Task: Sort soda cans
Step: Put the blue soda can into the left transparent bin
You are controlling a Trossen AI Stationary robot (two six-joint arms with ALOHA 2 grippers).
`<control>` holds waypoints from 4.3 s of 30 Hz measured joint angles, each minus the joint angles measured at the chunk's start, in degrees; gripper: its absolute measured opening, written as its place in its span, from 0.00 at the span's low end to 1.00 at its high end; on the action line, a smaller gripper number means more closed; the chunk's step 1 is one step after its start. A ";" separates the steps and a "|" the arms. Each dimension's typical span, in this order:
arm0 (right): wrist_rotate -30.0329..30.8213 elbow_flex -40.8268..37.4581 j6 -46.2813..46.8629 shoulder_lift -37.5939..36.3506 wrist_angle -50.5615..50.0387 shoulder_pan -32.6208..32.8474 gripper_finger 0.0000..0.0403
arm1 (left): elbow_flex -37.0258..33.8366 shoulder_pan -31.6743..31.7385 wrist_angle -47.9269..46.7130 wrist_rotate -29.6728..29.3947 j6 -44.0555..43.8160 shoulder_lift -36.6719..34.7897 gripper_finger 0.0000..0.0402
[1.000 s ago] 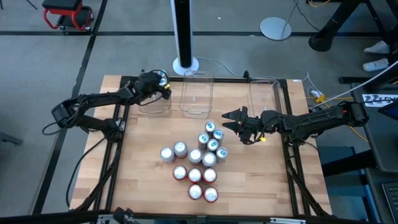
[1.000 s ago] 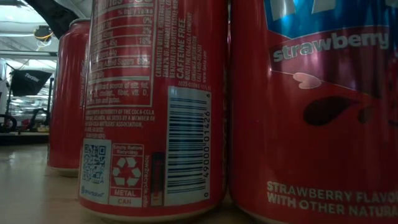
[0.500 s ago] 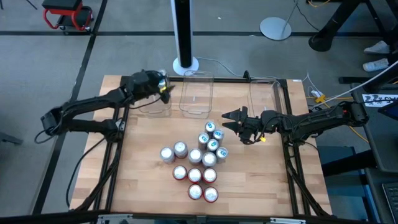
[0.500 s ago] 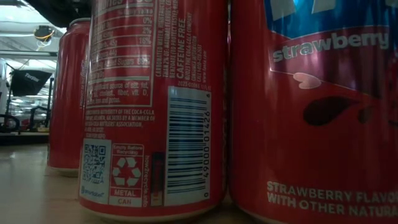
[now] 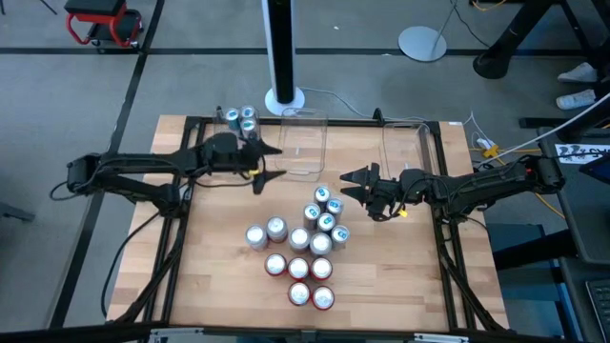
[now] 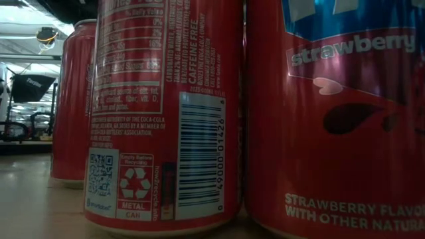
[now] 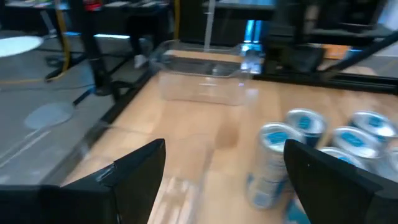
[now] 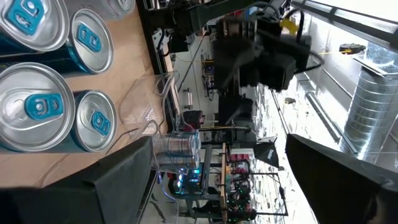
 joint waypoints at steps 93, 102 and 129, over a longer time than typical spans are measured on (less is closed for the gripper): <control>-0.02 0.00 -0.01 0.01 0.00 0.00 0.91 | 13.66 -14.09 4.28 3.07 -1.02 32.71 0.57; -0.02 0.00 0.00 0.00 -0.13 0.00 0.91 | 13.96 -14.09 -0.19 -3.15 -1.13 30.27 0.58; -0.02 0.00 0.00 0.01 -0.48 0.00 0.91 | 14.19 -11.43 -20.60 -33.60 -3.88 4.67 0.59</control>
